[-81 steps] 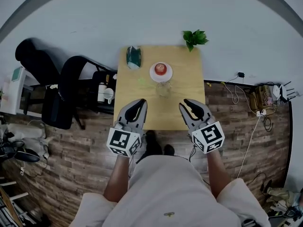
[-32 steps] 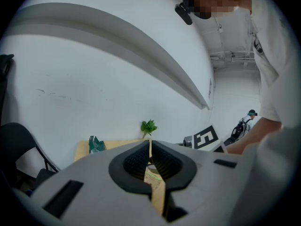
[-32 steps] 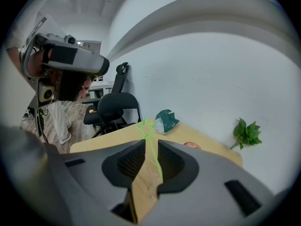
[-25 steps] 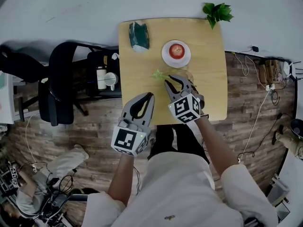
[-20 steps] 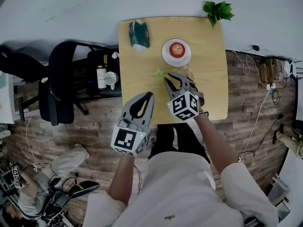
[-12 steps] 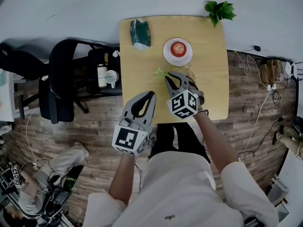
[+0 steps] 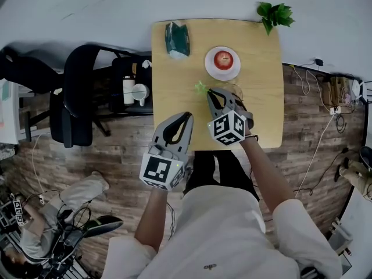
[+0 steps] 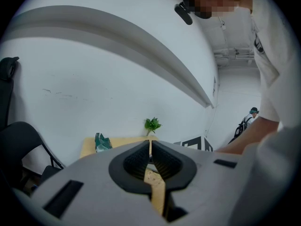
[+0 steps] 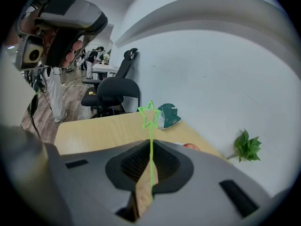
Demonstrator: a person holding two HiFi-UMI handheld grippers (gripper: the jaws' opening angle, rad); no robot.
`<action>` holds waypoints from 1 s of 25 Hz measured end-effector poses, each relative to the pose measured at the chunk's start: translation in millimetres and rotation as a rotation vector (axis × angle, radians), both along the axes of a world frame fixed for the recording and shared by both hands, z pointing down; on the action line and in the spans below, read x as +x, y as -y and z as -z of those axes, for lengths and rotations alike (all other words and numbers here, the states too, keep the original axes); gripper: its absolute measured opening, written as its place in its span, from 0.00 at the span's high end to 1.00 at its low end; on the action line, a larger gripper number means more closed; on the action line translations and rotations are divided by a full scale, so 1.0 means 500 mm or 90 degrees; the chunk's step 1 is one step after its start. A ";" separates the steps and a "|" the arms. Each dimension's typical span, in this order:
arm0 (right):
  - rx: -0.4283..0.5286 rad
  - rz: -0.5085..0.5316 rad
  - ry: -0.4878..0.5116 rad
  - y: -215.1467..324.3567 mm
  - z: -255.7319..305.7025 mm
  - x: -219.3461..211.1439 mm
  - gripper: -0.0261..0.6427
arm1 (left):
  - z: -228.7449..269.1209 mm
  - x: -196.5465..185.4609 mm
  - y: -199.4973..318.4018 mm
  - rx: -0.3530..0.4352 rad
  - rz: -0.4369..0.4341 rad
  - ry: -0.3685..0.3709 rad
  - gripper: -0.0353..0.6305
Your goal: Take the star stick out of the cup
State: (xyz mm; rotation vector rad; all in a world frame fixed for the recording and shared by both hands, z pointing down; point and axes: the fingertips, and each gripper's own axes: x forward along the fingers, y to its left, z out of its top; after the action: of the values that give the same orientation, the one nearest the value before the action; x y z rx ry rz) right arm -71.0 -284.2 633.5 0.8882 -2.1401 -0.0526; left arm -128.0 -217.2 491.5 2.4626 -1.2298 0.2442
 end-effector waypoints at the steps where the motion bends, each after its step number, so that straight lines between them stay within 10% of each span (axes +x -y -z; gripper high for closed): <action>1: 0.002 -0.001 0.000 0.001 0.002 0.000 0.94 | 0.001 -0.001 0.001 0.000 0.002 -0.001 0.92; 25: 0.107 -0.062 0.123 -0.020 0.241 0.037 0.94 | 0.057 0.022 -0.017 0.042 -0.018 -0.020 0.92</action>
State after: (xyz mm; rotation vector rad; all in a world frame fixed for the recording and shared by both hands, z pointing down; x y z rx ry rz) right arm -52.5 -274.2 513.1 1.1335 -2.2933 -0.1021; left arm -116.8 -208.8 463.2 2.5317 -1.2092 0.1749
